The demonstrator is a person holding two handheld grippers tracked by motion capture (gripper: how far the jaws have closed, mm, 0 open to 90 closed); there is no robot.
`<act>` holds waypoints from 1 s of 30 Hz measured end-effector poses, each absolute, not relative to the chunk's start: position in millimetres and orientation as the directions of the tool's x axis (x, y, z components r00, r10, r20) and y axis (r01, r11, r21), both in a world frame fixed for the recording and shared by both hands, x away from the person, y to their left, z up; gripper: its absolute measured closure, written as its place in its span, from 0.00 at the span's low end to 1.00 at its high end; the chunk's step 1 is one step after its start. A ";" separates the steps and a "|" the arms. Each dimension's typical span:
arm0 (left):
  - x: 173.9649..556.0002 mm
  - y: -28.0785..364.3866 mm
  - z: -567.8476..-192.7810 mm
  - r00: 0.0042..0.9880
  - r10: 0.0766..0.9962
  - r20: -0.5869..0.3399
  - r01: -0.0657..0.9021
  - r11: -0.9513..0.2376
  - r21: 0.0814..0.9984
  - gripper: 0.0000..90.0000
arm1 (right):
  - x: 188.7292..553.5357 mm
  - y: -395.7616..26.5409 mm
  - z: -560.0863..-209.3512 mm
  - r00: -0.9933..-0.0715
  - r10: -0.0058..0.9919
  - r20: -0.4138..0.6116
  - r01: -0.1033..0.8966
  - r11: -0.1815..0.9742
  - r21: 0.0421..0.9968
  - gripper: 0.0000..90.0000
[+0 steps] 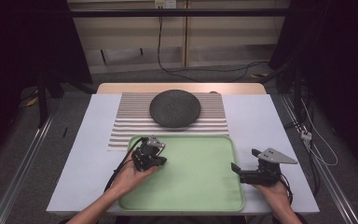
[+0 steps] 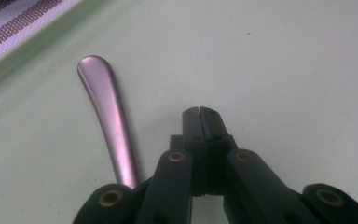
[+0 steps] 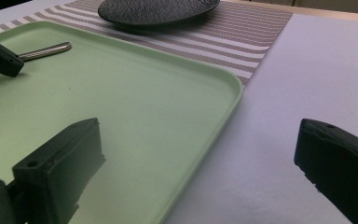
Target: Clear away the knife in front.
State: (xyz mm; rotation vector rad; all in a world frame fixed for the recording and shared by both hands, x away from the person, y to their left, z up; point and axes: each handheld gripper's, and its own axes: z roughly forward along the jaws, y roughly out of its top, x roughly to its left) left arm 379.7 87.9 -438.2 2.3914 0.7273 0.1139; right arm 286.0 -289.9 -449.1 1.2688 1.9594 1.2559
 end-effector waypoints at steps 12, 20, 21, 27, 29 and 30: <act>382.1 92.7 -436.5 0.841 0.539 -0.040 0.456 -0.667 0.589 1.00 | 286.2 -290.1 -449.1 -0.450 0.889 0.079 0.442 0.145 0.885 0.01; 383.9 100.0 -436.6 0.825 0.565 -0.016 0.463 -0.660 0.592 1.00 | 286.4 -290.0 -449.1 -0.449 0.890 0.079 0.444 0.146 0.884 0.01; 384.0 100.6 -436.5 0.823 0.568 -0.019 0.468 -0.658 0.590 1.00 | 286.4 -289.9 -449.2 -0.451 0.889 0.080 0.445 0.146 0.884 0.01; 386.4 104.1 -435.7 0.807 0.591 -0.013 0.487 -0.651 0.582 1.00 | 286.1 -290.2 -449.0 -0.451 0.889 0.078 0.443 0.147 0.884 0.01; 386.6 104.7 -435.7 0.802 0.597 -0.014 0.491 -0.648 0.582 1.00 | 286.1 -290.2 -449.0 -0.452 0.889 0.078 0.443 0.147 0.884 0.01; 386.9 105.4 -435.6 0.801 0.598 -0.008 0.491 -0.650 0.580 1.00 | 286.1 -290.1 -449.0 -0.452 0.889 0.079 0.444 0.147 0.884 0.01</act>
